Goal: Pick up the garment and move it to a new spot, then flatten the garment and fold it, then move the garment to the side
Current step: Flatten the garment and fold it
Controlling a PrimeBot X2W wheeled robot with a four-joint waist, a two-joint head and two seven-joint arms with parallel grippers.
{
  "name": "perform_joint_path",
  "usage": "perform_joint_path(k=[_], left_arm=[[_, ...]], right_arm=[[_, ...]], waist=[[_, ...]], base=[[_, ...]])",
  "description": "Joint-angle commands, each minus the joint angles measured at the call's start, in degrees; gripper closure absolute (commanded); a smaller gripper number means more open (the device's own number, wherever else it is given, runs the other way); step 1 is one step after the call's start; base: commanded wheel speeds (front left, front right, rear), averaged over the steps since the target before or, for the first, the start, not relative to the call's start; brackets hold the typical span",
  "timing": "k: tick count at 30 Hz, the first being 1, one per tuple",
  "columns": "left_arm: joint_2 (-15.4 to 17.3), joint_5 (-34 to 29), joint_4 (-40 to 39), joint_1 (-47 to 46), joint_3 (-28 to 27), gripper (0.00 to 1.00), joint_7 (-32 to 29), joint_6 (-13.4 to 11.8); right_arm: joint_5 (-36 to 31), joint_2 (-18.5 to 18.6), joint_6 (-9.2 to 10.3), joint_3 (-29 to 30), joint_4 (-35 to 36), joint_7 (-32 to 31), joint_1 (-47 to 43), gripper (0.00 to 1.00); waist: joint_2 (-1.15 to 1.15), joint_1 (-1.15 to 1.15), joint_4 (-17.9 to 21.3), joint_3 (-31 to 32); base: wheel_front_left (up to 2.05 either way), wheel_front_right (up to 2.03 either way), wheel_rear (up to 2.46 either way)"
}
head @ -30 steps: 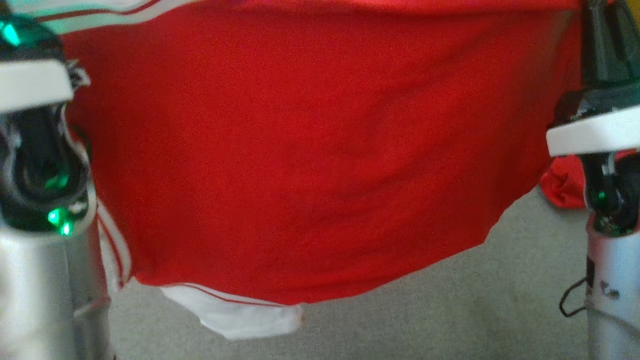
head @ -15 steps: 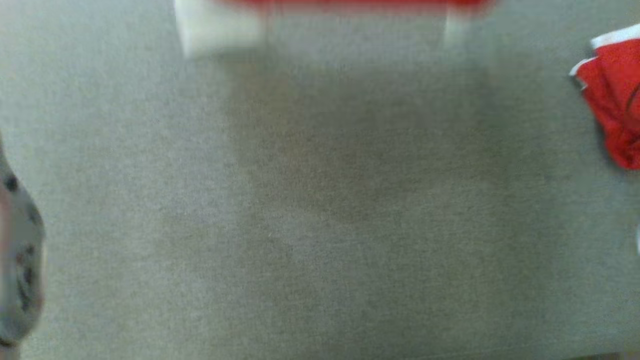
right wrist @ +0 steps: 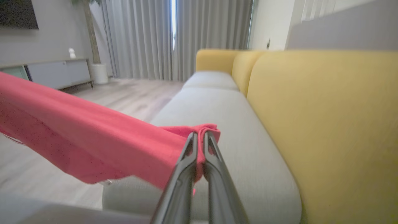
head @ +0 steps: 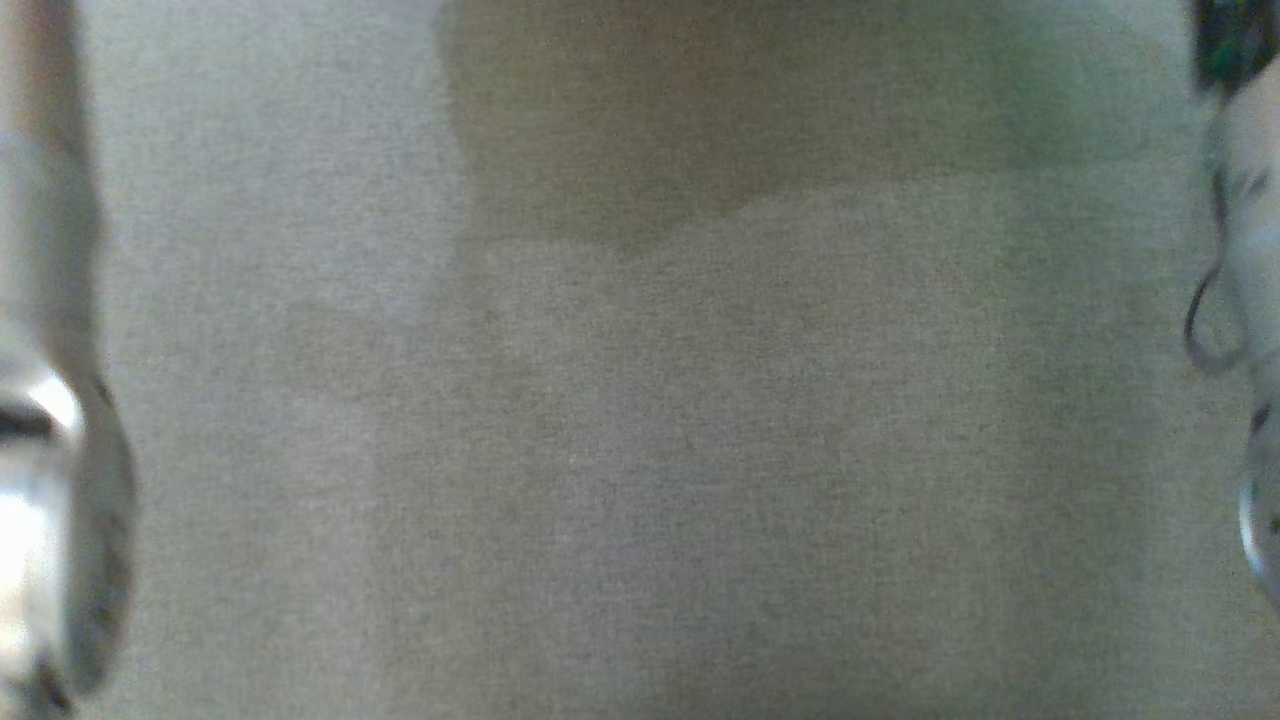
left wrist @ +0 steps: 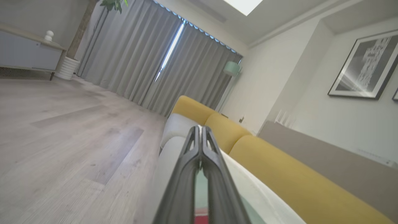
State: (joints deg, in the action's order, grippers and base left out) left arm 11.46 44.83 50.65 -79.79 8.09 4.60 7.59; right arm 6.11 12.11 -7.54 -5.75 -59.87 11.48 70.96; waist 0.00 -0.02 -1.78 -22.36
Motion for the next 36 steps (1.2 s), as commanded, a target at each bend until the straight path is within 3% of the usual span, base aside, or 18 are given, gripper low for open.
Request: perform_joint_path(k=[1,7,13,23,36], left_arm=[[2.82,0.98,-2.72,3.3,0.46,1.0,-0.05,-0.16],[5.64,6.0,-10.51,21.4,5.38,1.0,-2.41,-0.12],[10.38,8.81,-19.0,36.29,9.37,1.0,-5.35,-0.11],[18.73,5.97,-33.11,53.84,16.44,1.0,-12.32,-0.76],[27.52,10.66,-49.99,68.82,18.32,1.0,-24.73,-5.2]], right_arm=[[0.71,0.08,0.05,-1.08,0.14,-0.57,-1.19,1.0],[4.33,0.6,0.05,-9.0,-4.58,-3.46,-8.46,1.0],[9.92,2.31,0.05,-17.7,-4.07,-6.25,-14.62,1.0],[21.89,9.6,0.05,-35.24,4.98,-12.4,-24.0,1.0],[36.53,20.15,0.05,-48.28,16.18,-18.59,-31.01,1.0]], waist=[[0.0,0.02,-0.52,1.09],[0.0,0.02,-1.26,4.58],[0.0,0.02,-1.51,8.88],[0.0,0.02,-1.17,16.22],[0.0,0.02,-0.86,22.66]], base=[[0.0,0.0,0.0],[0.0,0.0,0.0],[0.0,0.0,0.0],[0.0,0.0,0.0],[0.0,0.0,0.0]])
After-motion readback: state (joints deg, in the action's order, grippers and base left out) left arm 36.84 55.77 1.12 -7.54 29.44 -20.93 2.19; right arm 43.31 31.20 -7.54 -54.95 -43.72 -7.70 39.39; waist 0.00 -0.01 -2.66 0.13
